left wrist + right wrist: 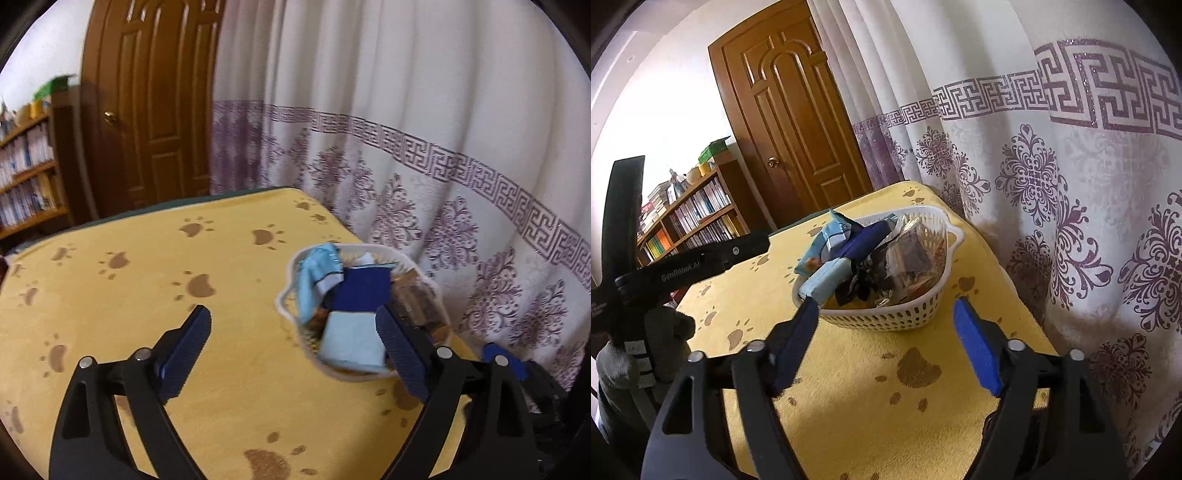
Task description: Organize snacks
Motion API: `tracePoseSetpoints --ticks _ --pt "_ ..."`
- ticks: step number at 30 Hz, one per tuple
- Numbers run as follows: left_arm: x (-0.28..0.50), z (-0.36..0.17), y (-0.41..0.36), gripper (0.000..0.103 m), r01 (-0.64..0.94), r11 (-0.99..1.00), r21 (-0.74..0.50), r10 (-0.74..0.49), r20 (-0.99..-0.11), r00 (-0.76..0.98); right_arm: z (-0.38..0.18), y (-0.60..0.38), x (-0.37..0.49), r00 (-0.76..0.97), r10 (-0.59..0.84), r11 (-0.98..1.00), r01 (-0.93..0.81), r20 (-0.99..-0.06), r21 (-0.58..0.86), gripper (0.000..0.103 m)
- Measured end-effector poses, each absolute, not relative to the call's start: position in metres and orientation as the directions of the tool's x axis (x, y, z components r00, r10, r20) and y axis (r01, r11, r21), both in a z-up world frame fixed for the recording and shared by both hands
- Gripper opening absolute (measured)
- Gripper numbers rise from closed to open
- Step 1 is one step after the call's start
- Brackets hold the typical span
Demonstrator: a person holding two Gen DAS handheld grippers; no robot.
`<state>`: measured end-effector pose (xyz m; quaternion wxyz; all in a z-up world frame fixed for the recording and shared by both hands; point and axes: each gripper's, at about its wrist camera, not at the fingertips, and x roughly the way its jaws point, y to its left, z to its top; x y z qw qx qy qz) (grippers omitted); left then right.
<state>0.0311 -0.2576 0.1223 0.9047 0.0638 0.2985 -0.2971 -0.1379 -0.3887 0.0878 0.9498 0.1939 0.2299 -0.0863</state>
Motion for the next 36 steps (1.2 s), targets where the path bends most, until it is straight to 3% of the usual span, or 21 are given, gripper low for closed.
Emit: tracePoseSetpoints --ticks 6,14,25,36 --pt "0.018 0.121 -0.246 0.09 0.52 0.854 -0.01 -0.439 -0.551 0.71 0.089 -0.38 -0.139 0.872 -0.087 0.915 0.261 -0.481 0.307 0.08" --pt "0.007 0.124 -0.24 0.094 0.485 0.873 0.051 -0.396 -0.508 0.765 0.091 -0.372 -0.141 0.858 -0.141 0.913 0.306 -0.495 0.271 0.088" --pt "-0.007 0.125 -0.233 0.098 0.507 0.857 0.091 -0.414 -0.463 0.783 0.095 -0.363 -0.137 0.831 -0.241 0.905 0.379 -0.502 0.193 0.096" --pt "-0.008 0.123 -0.235 0.098 0.507 0.854 0.119 -0.405 -0.46 0.79 0.096 -0.36 -0.13 0.806 -0.302 0.899 0.419 -0.509 0.129 0.096"
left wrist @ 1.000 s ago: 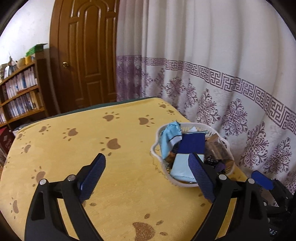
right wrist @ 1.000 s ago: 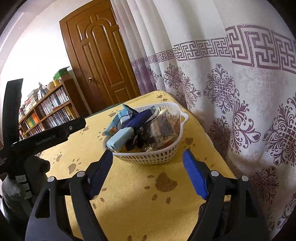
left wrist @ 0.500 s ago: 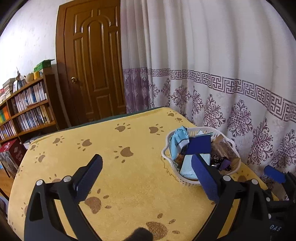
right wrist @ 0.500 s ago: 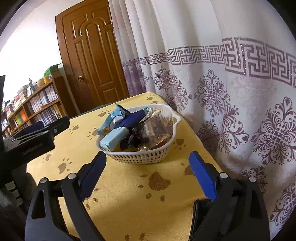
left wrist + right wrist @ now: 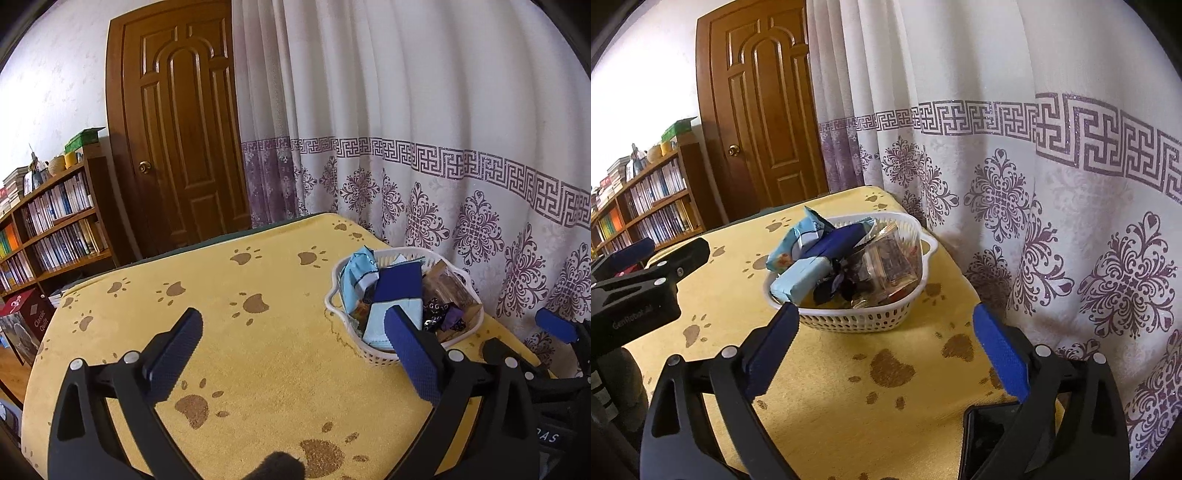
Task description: Organize snacks
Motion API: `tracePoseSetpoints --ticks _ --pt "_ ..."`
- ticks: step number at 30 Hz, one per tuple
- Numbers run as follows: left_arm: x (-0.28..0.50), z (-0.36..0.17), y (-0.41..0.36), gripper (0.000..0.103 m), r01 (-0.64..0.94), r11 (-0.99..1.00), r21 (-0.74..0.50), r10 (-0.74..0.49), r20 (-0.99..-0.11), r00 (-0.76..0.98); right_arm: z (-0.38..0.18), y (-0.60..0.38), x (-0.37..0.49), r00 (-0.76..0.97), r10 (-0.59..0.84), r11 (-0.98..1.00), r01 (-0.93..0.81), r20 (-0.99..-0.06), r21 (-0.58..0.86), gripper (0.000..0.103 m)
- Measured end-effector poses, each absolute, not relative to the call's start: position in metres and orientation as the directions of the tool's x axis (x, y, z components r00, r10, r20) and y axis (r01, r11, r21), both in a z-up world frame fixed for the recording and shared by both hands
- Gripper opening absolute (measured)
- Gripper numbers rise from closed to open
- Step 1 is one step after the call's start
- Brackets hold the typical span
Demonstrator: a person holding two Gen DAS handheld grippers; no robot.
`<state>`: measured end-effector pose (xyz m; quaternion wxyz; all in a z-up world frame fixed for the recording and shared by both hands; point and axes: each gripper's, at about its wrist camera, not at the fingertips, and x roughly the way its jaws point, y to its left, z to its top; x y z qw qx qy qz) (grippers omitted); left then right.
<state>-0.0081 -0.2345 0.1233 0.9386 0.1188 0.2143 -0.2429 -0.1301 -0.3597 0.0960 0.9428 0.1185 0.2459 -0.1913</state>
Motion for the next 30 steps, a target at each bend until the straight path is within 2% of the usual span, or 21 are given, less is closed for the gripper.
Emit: tracePoseSetpoints --ticks 30 --pt "-0.015 0.112 -0.249 0.098 0.492 0.853 0.174 -0.363 -0.481 0.798 0.084 -0.359 -0.12 0.774 -0.321 0.897 0.433 -0.546 0.086 0.096"
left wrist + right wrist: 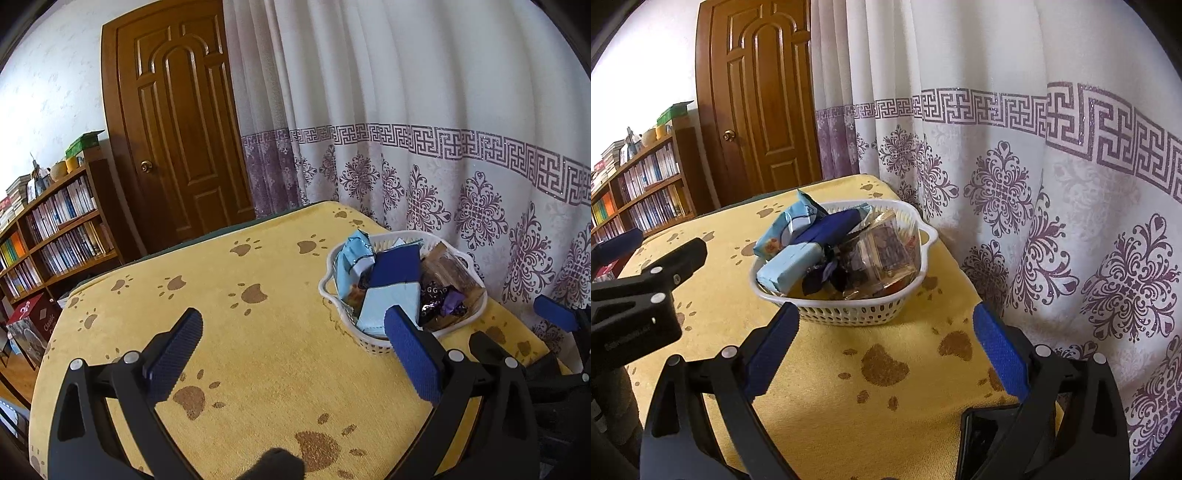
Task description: Organize snacks
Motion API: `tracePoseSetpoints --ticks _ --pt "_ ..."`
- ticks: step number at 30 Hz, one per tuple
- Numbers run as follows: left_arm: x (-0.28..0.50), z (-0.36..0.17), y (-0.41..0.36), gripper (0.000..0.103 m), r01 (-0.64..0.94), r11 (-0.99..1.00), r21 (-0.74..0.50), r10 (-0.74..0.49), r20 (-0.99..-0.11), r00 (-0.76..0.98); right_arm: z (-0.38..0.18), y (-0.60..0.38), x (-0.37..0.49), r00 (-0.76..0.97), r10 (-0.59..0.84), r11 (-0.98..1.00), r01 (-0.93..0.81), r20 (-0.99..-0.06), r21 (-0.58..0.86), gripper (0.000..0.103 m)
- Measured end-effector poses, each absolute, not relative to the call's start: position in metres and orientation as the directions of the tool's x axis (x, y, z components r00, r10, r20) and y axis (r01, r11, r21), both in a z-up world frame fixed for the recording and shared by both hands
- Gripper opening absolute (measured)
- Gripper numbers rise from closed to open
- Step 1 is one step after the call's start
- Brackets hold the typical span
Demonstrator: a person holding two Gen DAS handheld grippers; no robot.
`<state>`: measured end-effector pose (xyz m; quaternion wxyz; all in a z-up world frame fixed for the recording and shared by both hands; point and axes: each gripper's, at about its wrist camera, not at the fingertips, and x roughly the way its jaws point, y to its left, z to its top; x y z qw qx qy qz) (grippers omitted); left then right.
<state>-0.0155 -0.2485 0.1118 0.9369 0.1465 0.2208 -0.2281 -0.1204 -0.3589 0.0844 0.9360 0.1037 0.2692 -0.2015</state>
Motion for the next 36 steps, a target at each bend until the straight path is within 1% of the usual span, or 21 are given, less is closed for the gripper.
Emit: tracePoseSetpoints --ticks 12,24,36 --pt "-0.0213 0.1091 -0.255 0.098 0.49 0.841 0.229 -0.347 -0.468 0.813 0.084 -0.3583 -0.1173 0.774 -0.33 0.899 0.433 -0.541 0.071 0.096" --pt "-0.0193 0.1062 -0.2559 0.098 0.489 0.841 0.232 -0.34 -0.478 0.81 0.0811 -0.3567 -0.1131 0.767 -0.329 0.9 0.431 -0.551 0.062 0.096" --pt "-0.021 0.1048 -0.2577 0.098 0.502 0.833 0.231 -0.35 -0.484 0.802 0.0832 -0.3526 -0.1126 0.768 -0.343 0.901 0.431 -0.54 0.04 0.096"
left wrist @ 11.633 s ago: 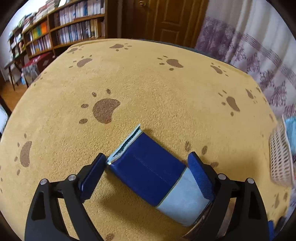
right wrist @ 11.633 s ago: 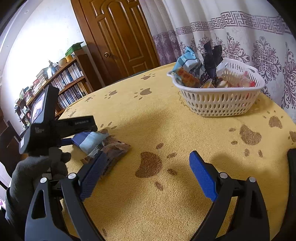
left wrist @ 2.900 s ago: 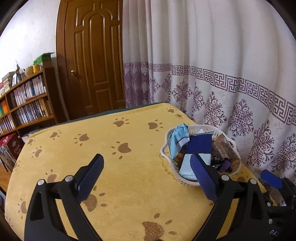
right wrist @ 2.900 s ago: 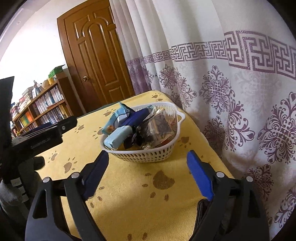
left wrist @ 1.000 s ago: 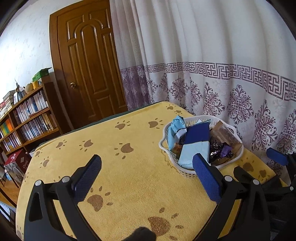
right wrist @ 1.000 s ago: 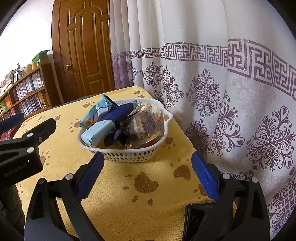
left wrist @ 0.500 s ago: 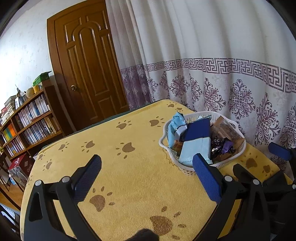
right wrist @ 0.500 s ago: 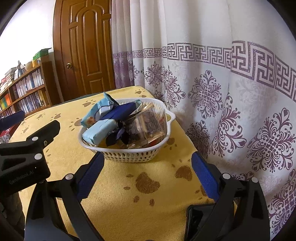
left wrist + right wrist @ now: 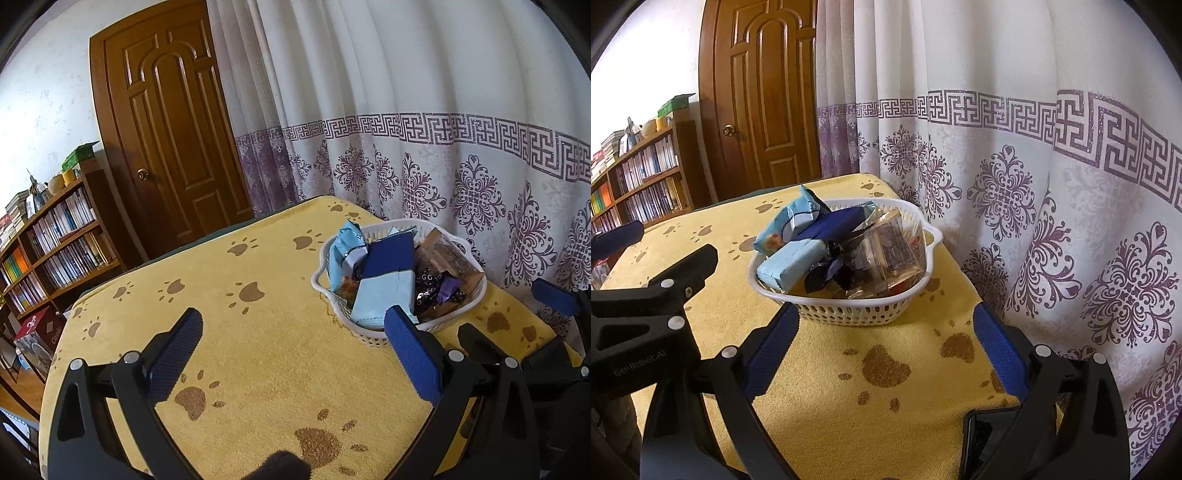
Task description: Organize snacks
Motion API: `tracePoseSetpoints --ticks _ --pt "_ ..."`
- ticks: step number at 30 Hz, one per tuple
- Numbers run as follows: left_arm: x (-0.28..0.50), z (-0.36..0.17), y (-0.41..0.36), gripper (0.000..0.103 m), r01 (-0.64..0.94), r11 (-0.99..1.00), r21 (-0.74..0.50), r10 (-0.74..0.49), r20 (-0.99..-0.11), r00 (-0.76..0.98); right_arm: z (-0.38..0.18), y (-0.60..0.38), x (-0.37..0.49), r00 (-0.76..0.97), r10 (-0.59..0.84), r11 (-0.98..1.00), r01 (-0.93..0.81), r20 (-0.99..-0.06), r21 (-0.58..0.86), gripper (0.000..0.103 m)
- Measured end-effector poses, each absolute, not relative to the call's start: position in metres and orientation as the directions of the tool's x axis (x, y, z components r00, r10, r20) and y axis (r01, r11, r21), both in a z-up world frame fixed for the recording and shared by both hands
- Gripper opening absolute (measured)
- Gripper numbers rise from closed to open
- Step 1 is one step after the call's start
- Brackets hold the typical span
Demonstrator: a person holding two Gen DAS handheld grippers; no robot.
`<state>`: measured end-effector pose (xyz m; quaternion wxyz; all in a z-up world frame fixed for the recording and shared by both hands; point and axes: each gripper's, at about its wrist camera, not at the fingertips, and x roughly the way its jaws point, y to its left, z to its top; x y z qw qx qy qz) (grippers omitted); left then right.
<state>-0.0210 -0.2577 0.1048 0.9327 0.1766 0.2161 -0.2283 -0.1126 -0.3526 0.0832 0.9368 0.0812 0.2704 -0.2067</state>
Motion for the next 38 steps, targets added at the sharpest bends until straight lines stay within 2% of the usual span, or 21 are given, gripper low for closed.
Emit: tracePoseSetpoints --ticks 28,38 --pt "-0.0244 0.1092 -0.255 0.098 0.489 0.837 0.244 -0.349 -0.45 0.822 0.0837 -0.3496 -0.1144 0.763 -0.364 0.898 0.439 -0.535 0.014 0.096" --pt "-0.0197 0.113 -0.25 0.098 0.486 0.85 0.204 -0.345 -0.482 0.806 0.0848 -0.3478 -0.1172 0.761 -0.356 0.901 0.433 -0.542 0.016 0.096"
